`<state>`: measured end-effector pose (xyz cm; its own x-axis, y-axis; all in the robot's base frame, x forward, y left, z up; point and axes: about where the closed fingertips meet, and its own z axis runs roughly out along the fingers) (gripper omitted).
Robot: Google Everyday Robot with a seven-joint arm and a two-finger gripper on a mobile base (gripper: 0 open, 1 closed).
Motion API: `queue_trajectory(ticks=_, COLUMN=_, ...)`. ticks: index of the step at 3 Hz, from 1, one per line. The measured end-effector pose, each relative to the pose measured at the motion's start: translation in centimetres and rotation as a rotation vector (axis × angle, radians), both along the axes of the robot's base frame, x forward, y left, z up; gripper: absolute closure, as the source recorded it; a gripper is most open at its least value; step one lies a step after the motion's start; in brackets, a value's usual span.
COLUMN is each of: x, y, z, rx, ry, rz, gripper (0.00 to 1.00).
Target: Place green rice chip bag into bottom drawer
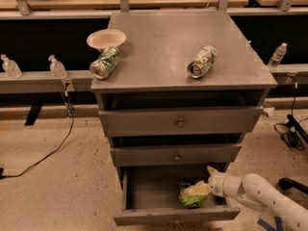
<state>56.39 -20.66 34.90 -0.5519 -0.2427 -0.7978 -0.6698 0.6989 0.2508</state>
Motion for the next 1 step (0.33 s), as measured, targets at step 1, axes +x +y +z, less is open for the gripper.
queue_trajectory(ticks=1, x=0.00, y=0.01, z=0.00, rx=0.000, ry=0.000, rz=0.000, gripper=0.00)
